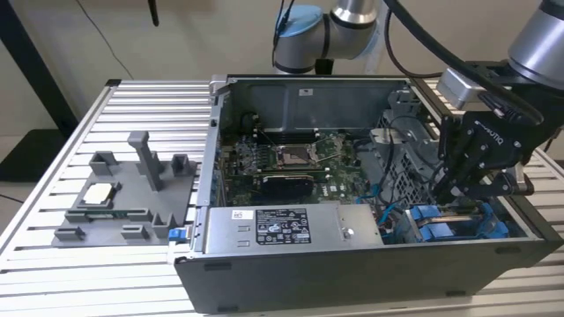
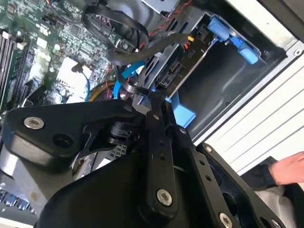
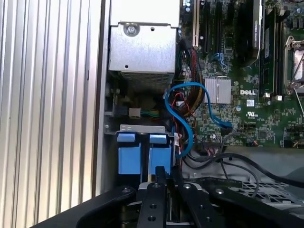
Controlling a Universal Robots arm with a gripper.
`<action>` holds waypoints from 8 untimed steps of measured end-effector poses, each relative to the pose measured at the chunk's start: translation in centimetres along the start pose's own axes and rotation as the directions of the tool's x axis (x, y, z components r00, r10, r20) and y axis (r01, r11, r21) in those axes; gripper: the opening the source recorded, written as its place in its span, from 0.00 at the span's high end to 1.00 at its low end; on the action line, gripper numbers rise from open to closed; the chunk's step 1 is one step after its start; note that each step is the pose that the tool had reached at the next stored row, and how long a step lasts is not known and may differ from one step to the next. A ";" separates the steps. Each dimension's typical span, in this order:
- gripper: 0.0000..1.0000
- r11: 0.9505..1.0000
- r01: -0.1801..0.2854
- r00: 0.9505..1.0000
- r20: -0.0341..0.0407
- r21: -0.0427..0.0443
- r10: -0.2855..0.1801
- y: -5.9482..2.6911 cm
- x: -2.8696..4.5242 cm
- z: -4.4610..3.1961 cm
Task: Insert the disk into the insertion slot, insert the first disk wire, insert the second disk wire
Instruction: 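Insert the second disk wire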
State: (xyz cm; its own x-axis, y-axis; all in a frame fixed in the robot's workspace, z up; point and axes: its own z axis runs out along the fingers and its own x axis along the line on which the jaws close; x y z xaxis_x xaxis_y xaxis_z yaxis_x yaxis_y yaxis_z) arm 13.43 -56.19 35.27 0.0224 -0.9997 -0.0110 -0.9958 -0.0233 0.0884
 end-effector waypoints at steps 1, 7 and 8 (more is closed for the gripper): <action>0.84 1.000 0.000 1.000 0.005 0.006 -0.001 0.00 0.08 0.04; 0.84 1.000 0.002 1.000 0.022 0.027 -0.002 -0.02 0.76 0.43; 0.84 1.000 0.003 0.999 0.033 0.029 -0.004 -0.03 0.80 0.44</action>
State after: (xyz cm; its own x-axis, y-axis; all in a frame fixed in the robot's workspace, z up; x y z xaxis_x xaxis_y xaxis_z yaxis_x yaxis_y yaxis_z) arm 13.43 -56.99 34.83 0.0231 -0.9988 -0.0443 -0.9979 -0.0257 0.0590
